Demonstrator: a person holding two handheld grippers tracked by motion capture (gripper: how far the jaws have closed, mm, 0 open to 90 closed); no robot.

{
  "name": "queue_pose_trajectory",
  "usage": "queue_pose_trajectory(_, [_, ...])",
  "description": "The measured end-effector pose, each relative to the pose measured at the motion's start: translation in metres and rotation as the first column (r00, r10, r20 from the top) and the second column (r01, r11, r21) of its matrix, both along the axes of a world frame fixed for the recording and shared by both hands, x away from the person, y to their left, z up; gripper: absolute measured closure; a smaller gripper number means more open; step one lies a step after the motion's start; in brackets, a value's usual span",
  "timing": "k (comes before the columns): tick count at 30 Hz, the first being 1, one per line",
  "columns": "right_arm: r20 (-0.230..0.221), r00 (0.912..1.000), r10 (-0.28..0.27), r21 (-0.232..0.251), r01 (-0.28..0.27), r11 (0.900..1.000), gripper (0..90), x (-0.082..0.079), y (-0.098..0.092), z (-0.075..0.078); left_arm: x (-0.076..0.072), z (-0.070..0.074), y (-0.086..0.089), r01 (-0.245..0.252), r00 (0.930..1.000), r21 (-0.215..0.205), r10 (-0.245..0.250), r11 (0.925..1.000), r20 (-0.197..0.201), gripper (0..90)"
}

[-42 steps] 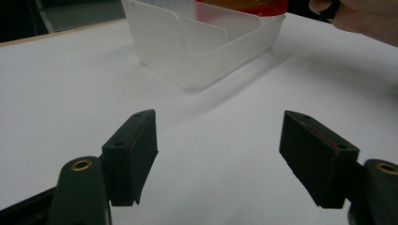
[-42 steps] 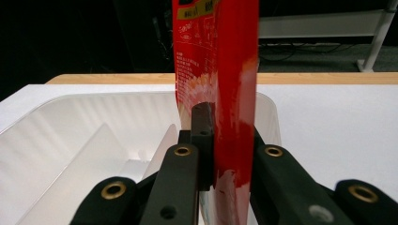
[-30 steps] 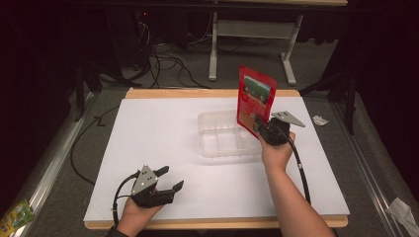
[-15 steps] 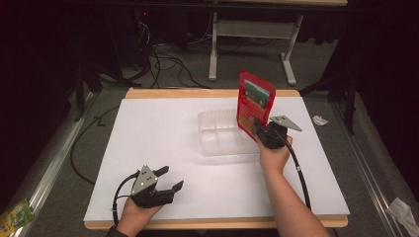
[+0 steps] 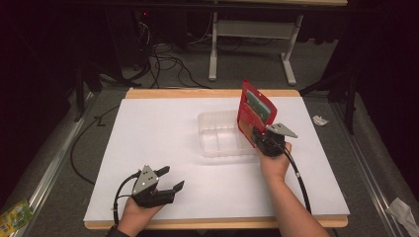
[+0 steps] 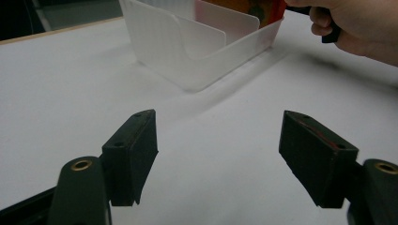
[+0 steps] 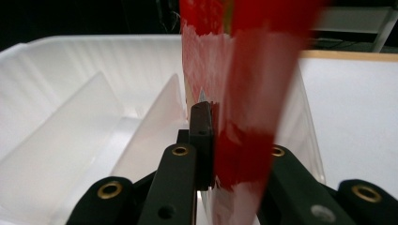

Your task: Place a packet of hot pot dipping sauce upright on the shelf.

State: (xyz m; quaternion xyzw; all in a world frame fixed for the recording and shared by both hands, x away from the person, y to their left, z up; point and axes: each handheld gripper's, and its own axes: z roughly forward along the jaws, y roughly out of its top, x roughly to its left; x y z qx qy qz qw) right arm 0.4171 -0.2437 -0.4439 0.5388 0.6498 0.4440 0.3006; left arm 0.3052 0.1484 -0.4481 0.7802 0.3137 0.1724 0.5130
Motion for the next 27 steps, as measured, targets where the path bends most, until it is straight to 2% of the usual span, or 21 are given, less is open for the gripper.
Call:
queue_pose_trajectory(9, [-0.014,0.9998,0.012,-0.014,-0.013,1.000,80.6,-0.001,-0.002,-0.006,0.000,0.000,0.000,0.002,1.0000,0.003,-0.002,1.0000,0.000,28.7])
queue_pose_trajectory(13, [-0.024,0.9992,0.032,-0.002,-0.032,0.999,73.2,-0.001,-0.004,-0.002,0.000,0.000,0.000,0.003,1.0000,0.002,-0.003,1.0000,-0.002,28.7])
queue_pose_trajectory(17, [-0.009,0.9980,0.062,-0.005,-0.062,0.998,64.1,-0.003,-0.003,0.009,0.001,0.000,-0.001,0.005,1.0000,0.003,-0.005,1.0000,0.000,28.8])
queue_pose_trajectory(19, [0.005,0.9980,0.064,0.003,-0.064,0.998,60.6,-0.005,-0.003,0.015,0.000,0.000,-0.001,0.005,1.0000,0.004,-0.005,1.0000,0.002,28.8])
queue_pose_trajectory(27, [0.014,0.9967,0.080,0.030,-0.080,0.996,43.0,-0.007,-0.007,0.037,0.000,0.000,-0.001,0.005,1.0000,0.004,-0.005,1.0000,0.001,28.8])
